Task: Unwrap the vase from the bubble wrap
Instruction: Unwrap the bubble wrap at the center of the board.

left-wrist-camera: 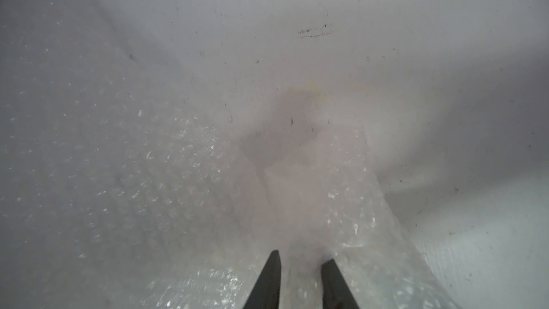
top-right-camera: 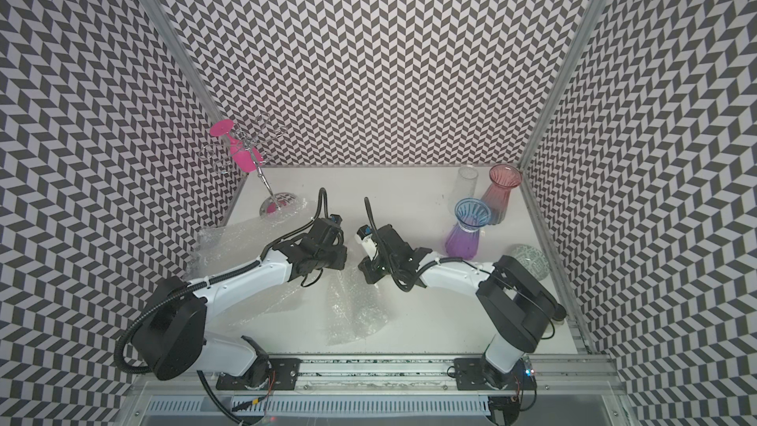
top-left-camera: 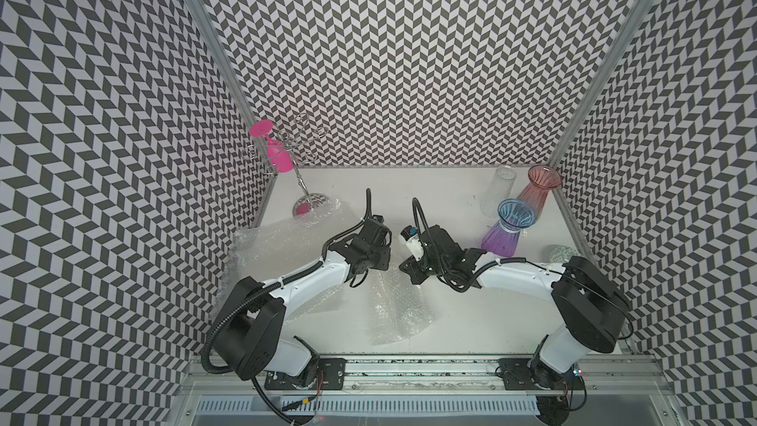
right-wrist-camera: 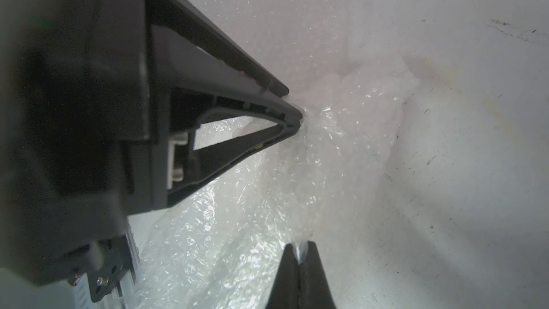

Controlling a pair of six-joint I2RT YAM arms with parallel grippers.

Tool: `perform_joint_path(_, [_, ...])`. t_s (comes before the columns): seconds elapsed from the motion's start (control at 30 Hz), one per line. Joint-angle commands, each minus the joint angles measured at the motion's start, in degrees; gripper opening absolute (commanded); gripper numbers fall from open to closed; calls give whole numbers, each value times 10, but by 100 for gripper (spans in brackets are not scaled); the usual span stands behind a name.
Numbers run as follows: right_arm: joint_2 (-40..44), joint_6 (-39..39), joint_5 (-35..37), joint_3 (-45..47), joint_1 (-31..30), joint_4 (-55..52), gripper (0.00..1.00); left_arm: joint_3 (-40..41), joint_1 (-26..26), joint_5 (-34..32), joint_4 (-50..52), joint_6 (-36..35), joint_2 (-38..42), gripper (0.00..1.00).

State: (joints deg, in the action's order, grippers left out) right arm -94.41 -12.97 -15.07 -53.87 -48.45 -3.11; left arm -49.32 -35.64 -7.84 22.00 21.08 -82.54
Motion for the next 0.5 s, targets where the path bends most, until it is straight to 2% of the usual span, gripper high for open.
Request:
perform_joint_path(0.0, [18,8,6,-17,-9,10,0,-11,-3,-36,8,-1,-8,16])
perform_joint_path(0.17, [8,17,21,-24,-20,-1,0,-17,-1,-40,-2,11,-13,0])
perform_joint_path(0.3, [-7,36,41,-33,-32,-28,0,-9,21,2,-30,43,7,0])
perform_joint_path(0.47, [-16,53,74,-34,-50,-72,0,-25,45,20,-37,49,17,0])
